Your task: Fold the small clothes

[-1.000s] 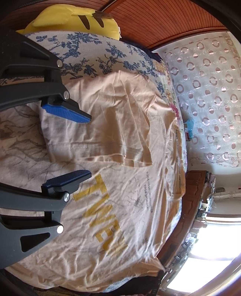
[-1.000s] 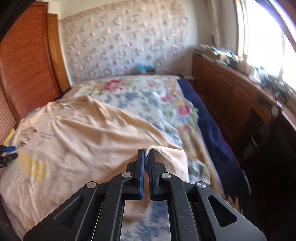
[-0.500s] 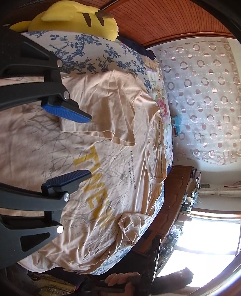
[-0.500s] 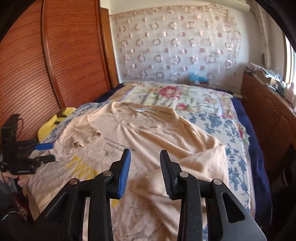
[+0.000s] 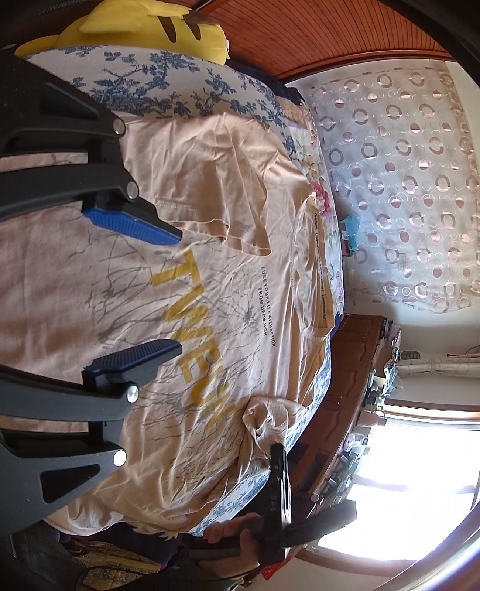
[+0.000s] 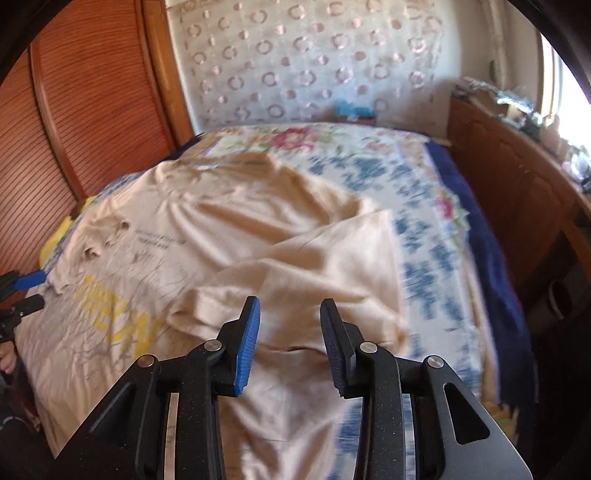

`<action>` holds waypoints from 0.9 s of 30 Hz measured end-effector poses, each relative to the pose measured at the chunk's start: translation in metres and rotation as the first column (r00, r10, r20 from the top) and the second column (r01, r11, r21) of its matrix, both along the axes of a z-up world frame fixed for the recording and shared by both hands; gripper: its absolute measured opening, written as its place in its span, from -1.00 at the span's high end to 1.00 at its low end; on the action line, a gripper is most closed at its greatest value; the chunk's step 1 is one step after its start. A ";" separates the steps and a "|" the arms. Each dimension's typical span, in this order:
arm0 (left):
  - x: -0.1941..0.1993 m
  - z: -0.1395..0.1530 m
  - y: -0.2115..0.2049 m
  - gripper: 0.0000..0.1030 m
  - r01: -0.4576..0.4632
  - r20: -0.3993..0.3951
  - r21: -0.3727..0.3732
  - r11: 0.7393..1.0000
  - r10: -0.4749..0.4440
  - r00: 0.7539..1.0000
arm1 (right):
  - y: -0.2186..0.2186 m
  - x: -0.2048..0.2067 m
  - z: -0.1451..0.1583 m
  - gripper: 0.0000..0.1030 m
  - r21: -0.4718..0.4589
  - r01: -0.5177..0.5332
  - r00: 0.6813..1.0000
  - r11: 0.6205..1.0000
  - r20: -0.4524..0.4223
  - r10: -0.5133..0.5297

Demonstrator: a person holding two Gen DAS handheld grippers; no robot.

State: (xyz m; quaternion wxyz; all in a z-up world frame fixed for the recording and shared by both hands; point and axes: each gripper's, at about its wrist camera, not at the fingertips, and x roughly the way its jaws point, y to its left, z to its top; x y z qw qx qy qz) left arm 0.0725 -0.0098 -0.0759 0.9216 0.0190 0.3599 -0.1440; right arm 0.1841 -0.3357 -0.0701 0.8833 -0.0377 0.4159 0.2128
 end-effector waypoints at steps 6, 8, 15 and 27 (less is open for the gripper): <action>-0.003 0.000 -0.002 -0.01 0.008 -0.004 -0.002 1.000 -0.008 1.000 | 0.028 0.006 -0.025 0.34 -0.031 -0.036 0.998 0.999 -0.061 0.034; -0.003 0.000 -0.001 -0.01 0.007 -0.004 -0.002 1.000 -0.007 1.000 | 0.030 0.008 -0.025 0.50 -0.039 -0.029 0.998 0.999 -0.059 0.027; -0.006 -0.004 0.001 -0.01 0.000 -0.009 -0.012 1.000 0.000 1.000 | 0.042 0.001 -0.009 1.00 -0.084 -0.078 0.997 0.993 -0.006 0.078; -0.007 -0.006 0.005 -0.01 -0.008 -0.012 -0.032 0.999 0.007 1.000 | 0.113 0.017 0.059 1.00 -0.004 -0.231 0.969 0.973 0.089 0.231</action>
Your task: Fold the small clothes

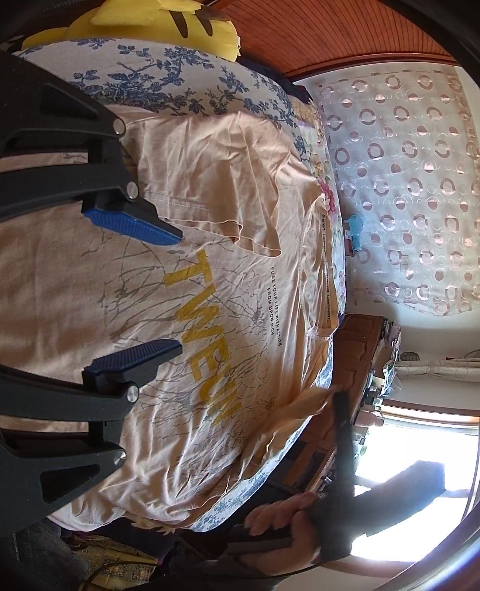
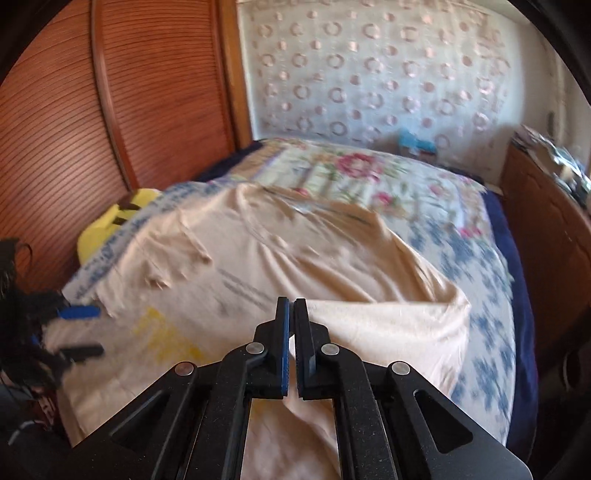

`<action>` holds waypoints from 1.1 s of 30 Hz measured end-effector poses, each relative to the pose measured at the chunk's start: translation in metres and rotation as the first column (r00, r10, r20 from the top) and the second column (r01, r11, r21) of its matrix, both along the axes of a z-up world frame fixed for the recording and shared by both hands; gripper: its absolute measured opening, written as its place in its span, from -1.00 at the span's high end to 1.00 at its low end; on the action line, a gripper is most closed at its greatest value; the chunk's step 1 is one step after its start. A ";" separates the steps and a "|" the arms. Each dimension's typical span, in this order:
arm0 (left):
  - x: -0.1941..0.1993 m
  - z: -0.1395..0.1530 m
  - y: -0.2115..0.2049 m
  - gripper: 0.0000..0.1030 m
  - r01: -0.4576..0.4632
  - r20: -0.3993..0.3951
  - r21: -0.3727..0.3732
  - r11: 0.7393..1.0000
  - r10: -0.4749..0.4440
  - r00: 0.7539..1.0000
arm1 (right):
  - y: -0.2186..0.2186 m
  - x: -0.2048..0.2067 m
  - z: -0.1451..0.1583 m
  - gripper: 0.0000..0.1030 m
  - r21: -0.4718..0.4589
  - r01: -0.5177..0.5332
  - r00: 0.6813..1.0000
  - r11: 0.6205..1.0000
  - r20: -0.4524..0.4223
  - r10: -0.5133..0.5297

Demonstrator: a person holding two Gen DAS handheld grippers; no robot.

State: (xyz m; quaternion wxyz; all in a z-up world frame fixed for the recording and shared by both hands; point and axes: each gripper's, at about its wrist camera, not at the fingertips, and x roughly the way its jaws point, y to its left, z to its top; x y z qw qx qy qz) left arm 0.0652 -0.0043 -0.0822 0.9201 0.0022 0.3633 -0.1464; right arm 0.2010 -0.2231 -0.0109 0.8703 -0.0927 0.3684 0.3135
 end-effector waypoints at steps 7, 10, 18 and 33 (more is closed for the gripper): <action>-0.002 -0.001 0.004 -0.01 -0.008 -0.004 -0.003 1.000 0.008 1.000 | 0.032 0.017 0.006 0.43 0.023 -0.005 1.000 1.000 -0.026 0.006; -0.003 -0.001 0.006 -0.01 -0.012 -0.003 -0.013 1.000 0.012 1.000 | 0.016 0.009 0.006 0.36 0.003 0.015 1.000 1.000 -0.004 -0.015; -0.003 0.000 0.001 -0.01 0.000 0.002 -0.016 1.000 0.000 1.000 | -0.049 -0.030 -0.031 0.36 -0.126 0.090 0.995 0.988 -0.033 -0.095; -0.013 0.017 -0.020 -0.01 0.039 0.040 0.004 0.999 -0.040 0.998 | -0.078 -0.070 -0.076 0.40 -0.096 0.191 0.973 0.977 -0.113 -0.201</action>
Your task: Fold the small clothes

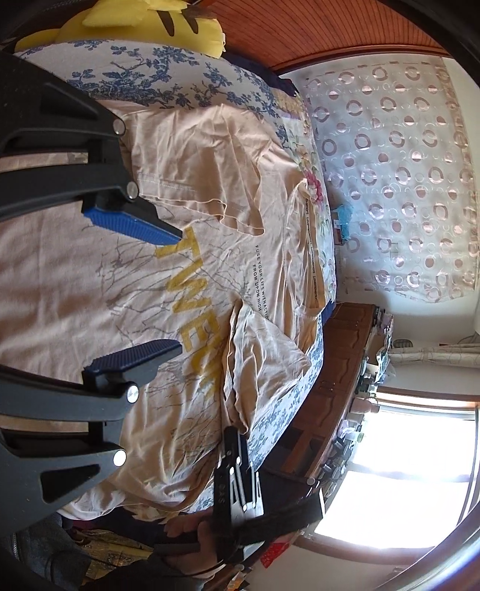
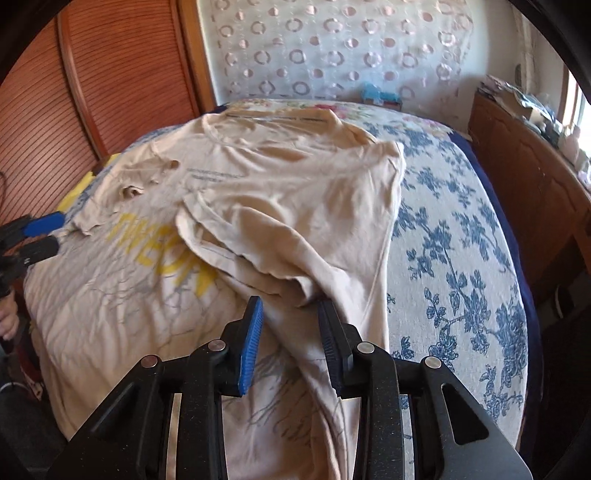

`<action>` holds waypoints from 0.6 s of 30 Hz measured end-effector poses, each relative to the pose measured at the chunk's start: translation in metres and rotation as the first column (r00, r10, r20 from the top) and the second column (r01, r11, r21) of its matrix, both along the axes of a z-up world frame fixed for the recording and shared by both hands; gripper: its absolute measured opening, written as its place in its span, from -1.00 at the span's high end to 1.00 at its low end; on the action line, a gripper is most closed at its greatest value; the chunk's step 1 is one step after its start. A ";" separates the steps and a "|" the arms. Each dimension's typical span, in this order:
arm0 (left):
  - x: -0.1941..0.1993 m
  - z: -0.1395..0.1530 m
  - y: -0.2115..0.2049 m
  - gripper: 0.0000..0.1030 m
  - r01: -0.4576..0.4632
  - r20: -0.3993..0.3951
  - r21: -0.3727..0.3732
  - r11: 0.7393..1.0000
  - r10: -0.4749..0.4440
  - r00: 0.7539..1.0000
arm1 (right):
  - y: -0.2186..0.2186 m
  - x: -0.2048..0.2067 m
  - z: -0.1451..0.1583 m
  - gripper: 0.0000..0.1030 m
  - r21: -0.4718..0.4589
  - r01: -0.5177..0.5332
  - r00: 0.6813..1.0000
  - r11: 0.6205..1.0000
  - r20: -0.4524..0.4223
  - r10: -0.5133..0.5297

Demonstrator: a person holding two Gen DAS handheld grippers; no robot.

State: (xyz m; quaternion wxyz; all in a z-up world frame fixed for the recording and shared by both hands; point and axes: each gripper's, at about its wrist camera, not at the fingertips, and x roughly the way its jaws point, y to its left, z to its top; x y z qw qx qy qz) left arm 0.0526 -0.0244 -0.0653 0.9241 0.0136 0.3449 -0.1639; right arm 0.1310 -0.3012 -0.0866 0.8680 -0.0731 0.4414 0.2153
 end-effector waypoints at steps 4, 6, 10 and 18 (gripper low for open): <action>0.000 -0.001 0.000 -0.01 0.002 -0.005 0.001 1.000 -0.002 1.000 | -0.002 0.010 -0.002 0.56 0.000 0.037 0.999 0.999 0.008 -0.037; 0.000 -0.002 0.000 -0.01 0.001 -0.006 0.001 1.000 -0.001 1.000 | -0.002 0.012 -0.002 0.74 -0.002 0.046 0.999 0.999 0.012 -0.046; 0.001 -0.004 0.001 -0.01 -0.003 -0.011 -0.002 1.000 0.003 1.000 | 0.001 0.008 0.003 0.95 0.006 0.025 0.999 1.000 0.039 -0.025; -0.001 -0.005 0.003 -0.01 -0.009 -0.011 -0.013 1.000 0.009 1.000 | 0.011 -0.015 0.021 0.96 0.061 -0.034 0.997 0.998 0.065 0.030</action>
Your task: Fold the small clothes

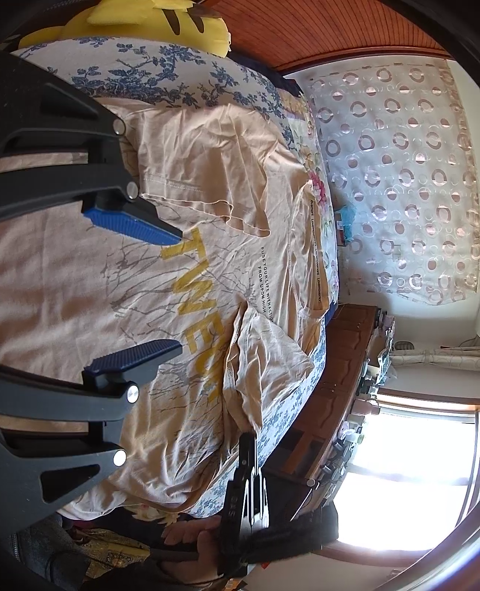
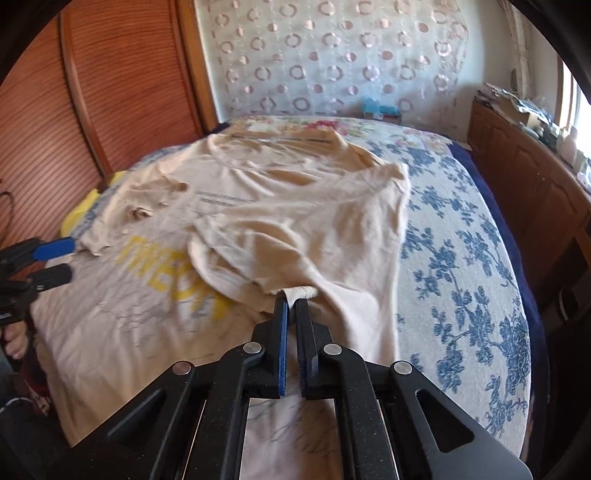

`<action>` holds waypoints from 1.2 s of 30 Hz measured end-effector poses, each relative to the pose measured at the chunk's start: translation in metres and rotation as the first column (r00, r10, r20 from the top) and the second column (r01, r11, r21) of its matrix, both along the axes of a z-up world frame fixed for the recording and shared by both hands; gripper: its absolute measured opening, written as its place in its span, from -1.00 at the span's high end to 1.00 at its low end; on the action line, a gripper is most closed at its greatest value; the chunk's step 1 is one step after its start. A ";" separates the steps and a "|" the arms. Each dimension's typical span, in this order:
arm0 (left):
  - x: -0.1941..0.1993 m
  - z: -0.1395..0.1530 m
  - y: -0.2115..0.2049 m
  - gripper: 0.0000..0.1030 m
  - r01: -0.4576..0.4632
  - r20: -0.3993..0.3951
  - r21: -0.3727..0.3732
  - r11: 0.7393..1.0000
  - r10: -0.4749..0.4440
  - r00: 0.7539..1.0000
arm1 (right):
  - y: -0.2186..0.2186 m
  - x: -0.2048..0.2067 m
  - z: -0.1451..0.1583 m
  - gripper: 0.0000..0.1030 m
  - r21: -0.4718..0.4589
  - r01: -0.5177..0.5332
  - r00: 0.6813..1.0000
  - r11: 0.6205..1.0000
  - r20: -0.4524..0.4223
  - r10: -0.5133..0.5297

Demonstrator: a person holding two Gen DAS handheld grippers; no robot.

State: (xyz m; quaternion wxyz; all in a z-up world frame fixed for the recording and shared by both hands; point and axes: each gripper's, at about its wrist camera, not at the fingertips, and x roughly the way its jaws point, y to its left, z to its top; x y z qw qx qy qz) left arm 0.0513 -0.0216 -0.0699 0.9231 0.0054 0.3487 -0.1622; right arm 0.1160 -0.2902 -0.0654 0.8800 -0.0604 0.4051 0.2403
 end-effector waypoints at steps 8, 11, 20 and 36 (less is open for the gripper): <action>-0.001 0.000 0.002 -0.01 -0.007 -0.002 -0.006 1.000 0.007 1.000 | 0.017 -0.024 0.006 0.96 0.025 -0.066 0.998 0.997 -0.007 0.066; -0.002 0.001 0.004 -0.01 -0.012 -0.001 -0.005 1.000 0.012 1.000 | 0.019 -0.028 -0.003 0.96 0.002 -0.072 0.997 0.997 -0.024 0.072; 0.002 0.005 0.015 -0.01 -0.051 0.014 -0.008 0.999 0.051 0.999 | 0.003 -0.030 -0.001 0.44 0.017 -0.049 0.998 0.999 -0.035 0.050; 0.072 0.012 0.077 -0.01 -0.144 0.002 0.057 0.988 0.144 0.990 | -0.034 0.080 0.007 -0.01 -0.003 0.077 0.997 0.997 0.031 -0.076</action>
